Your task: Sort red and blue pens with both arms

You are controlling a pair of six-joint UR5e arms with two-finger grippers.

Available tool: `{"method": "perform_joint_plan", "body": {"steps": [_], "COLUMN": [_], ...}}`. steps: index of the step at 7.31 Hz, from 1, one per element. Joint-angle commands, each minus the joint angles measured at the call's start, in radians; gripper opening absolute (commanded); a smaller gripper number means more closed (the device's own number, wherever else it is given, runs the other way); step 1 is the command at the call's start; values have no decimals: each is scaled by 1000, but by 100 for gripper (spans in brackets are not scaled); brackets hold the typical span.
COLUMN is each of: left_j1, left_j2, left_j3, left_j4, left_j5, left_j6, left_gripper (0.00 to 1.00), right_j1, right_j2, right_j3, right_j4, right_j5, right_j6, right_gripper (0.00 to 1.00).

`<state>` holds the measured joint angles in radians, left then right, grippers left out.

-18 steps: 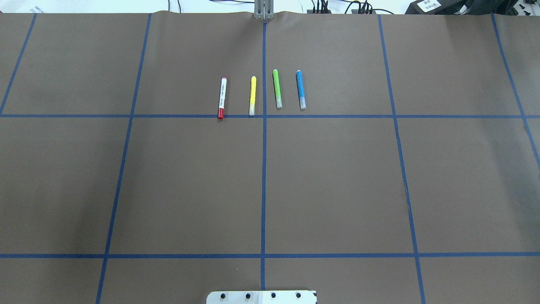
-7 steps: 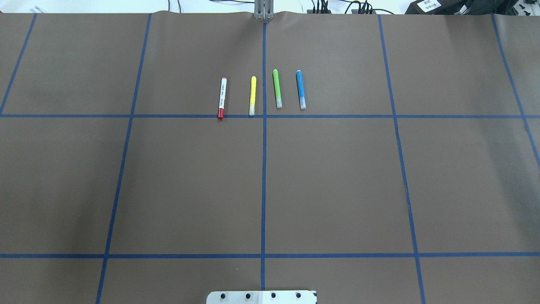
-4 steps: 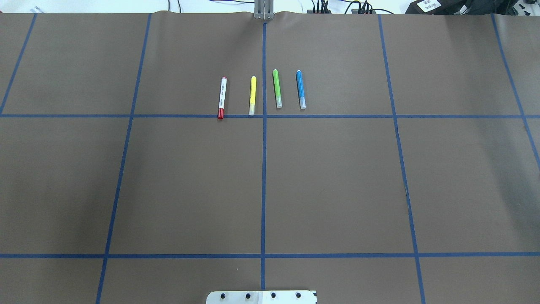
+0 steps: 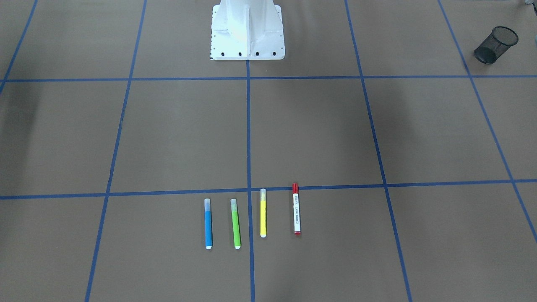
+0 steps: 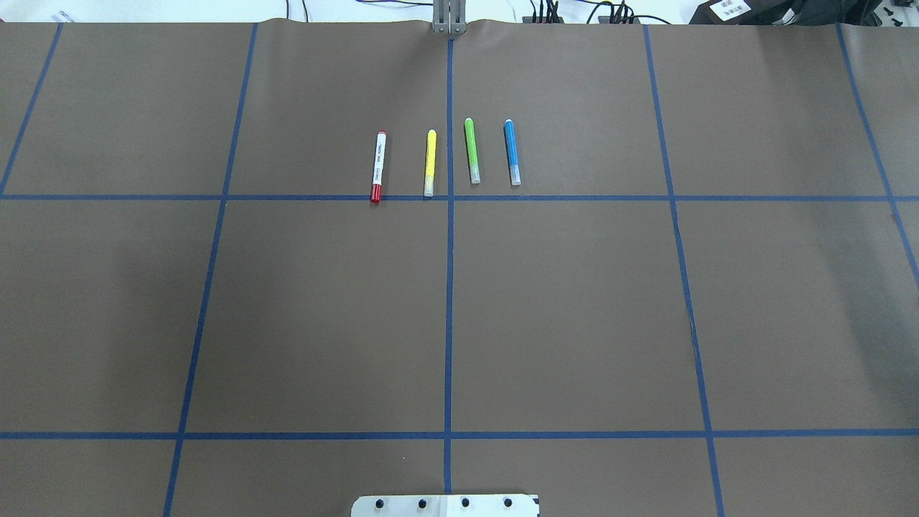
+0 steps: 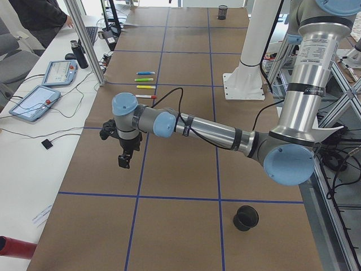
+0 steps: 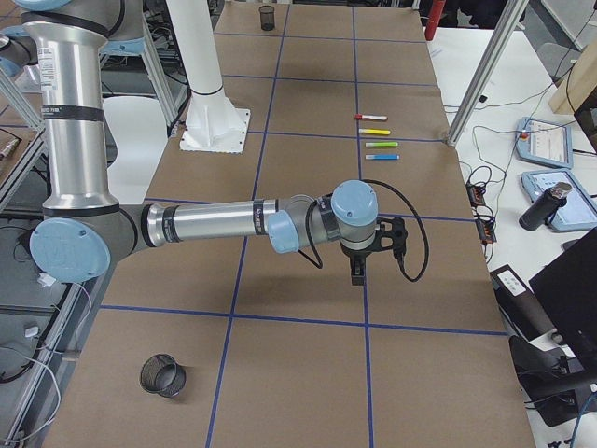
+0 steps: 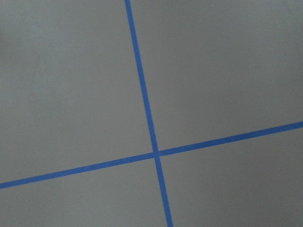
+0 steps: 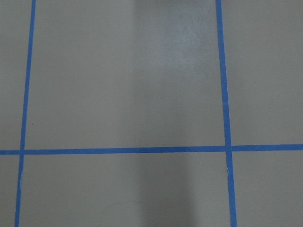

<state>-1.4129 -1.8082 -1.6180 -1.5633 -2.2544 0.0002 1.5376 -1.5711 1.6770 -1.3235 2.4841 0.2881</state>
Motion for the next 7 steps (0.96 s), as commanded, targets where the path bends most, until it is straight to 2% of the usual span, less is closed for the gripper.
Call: {"method": "perform_joint_plan", "body": {"steps": [1, 2, 3, 4, 5, 6, 7], "left_j1": [101, 174, 251, 309, 389, 423, 457], "left_j2": [-176, -259, -325, -394, -481, -556, -589], "left_j3": [54, 88, 116, 160, 231, 324, 395], "left_j4": [66, 71, 62, 57, 55, -7, -99], "left_j5": [-8, -8, -7, -5, 1, 7, 10], "left_j6": [-146, -275, -401, -480, -582, -683, -760], "left_gripper": [100, 100, 100, 100, 100, 100, 100], "right_j1": [-80, -105, -109, -125, -143, -152, -183], "right_j2": [5, 55, 150, 227, 274, 292, 305], "right_j3": [0, 1, 1, 0, -9, -11, -19], "right_j4": [15, -78, -249, -367, -410, -413, -415], "right_j5": [3, 1, 1, -1, -7, -5, -5], "right_j6": [3, 3, 2, 2, 2, 2, 3], "right_gripper": [100, 100, 100, 100, 100, 100, 100]}}
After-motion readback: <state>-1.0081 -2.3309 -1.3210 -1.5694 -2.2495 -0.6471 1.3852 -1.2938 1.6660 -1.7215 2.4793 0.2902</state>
